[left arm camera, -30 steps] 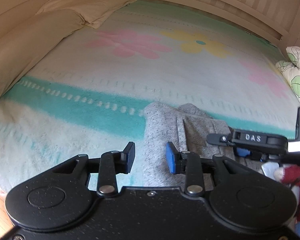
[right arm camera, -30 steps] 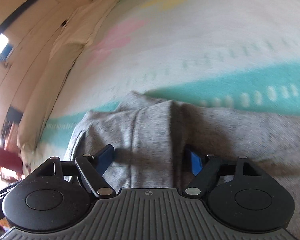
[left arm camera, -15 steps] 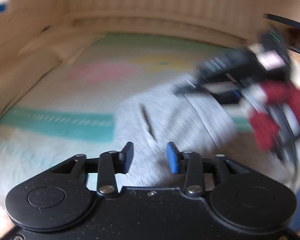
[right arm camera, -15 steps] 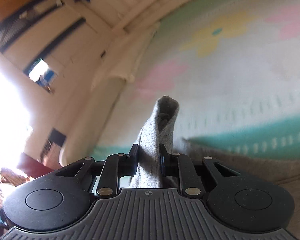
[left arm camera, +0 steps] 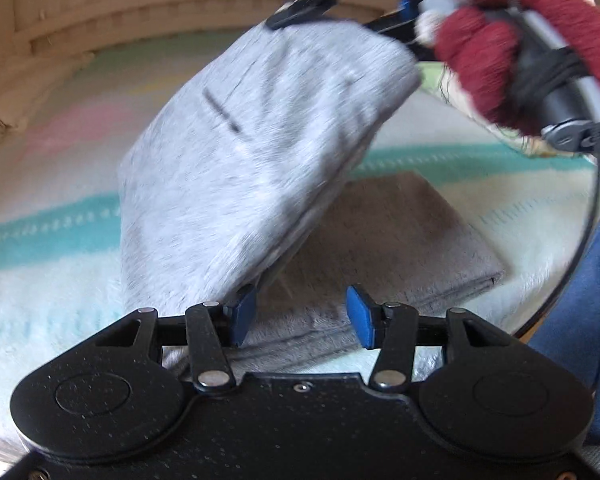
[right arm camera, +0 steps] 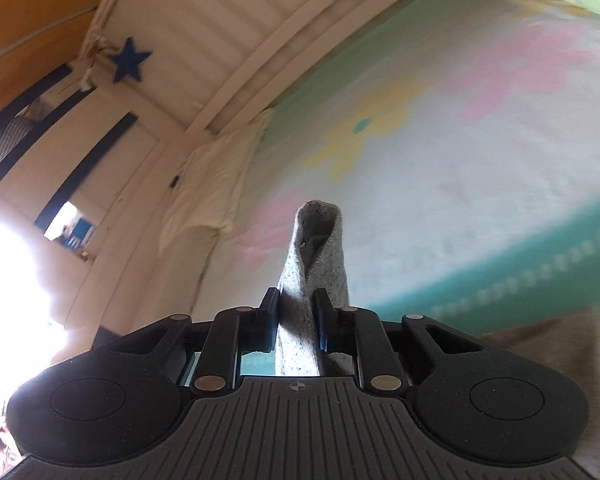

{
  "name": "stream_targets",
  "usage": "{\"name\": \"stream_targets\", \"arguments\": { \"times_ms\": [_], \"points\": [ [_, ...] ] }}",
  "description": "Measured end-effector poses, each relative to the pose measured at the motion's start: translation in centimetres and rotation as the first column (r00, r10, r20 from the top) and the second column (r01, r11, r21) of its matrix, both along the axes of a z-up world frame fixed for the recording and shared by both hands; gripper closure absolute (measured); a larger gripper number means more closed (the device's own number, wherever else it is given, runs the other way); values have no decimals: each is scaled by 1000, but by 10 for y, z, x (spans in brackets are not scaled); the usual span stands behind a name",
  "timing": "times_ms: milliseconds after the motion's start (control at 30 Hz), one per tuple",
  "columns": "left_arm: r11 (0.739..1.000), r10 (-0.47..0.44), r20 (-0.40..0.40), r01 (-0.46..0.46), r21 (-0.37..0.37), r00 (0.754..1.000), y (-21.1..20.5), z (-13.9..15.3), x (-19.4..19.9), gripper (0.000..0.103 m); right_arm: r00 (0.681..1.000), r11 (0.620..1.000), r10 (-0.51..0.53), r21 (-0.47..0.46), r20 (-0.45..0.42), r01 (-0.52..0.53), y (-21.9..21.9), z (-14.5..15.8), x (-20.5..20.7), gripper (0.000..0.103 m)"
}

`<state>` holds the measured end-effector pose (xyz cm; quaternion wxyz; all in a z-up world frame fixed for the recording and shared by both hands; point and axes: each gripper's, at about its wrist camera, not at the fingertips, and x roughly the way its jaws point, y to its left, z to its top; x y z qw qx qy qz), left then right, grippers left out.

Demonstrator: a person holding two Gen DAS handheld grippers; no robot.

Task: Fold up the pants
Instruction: 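Lift the grasped sweatpants end with the right gripper and fold it over the stack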

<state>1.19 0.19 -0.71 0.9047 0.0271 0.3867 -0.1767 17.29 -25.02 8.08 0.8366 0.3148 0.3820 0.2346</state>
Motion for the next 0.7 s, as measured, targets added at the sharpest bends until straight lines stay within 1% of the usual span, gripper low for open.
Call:
{"name": "stream_targets", "arguments": {
  "times_ms": [67,133,233,300,333,367,400,433,500,567,633,700],
  "points": [
    [1000,6,-6,-6,-12,1000,0,-1,4,46,999,999,-25,-30,-20,25,-12,-8,-4,89],
    [1000,-12,6,12,-28,1000,2,1,0,46,998,996,-54,-72,-32,52,-21,-16,-8,99],
    [998,-51,39,53,-42,998,8,7,-4,46,996,995,-59,-88,-63,53,-27,-26,-11,98],
    [997,-63,40,65,-43,997,9,7,-5,46,995,994,-43,-107,-90,33,-26,-31,-10,95],
    [996,-66,39,68,-52,997,10,8,-5,46,993,994,-40,-108,-108,28,-28,-36,-10,93],
    [996,-65,43,68,-57,997,10,8,-3,46,991,994,-39,-108,-132,25,-27,-41,-10,85],
    [996,-63,57,66,-55,996,10,10,-4,46,986,993,-46,-116,-163,27,-26,-47,-8,65],
    [997,-52,83,57,-50,995,12,13,-4,46,980,991,-55,-131,-192,30,-24,-55,-7,53],
    [998,-40,136,45,-36,990,12,18,-2,46,972,987,-61,-158,-227,24,-21,-69,-6,51],
    [1000,-21,155,24,-15,988,9,24,8,45,963,981,-70,-190,-259,21,-21,-83,-5,51],
    [1000,21,126,-18,-19,992,13,23,17,45,957,973,-92,-229,-277,27,-24,-93,-5,50],
    [996,83,67,-81,-40,994,23,20,28,45,952,966,-119,-255,-282,46,-27,-101,-6,50]
  ]
}}
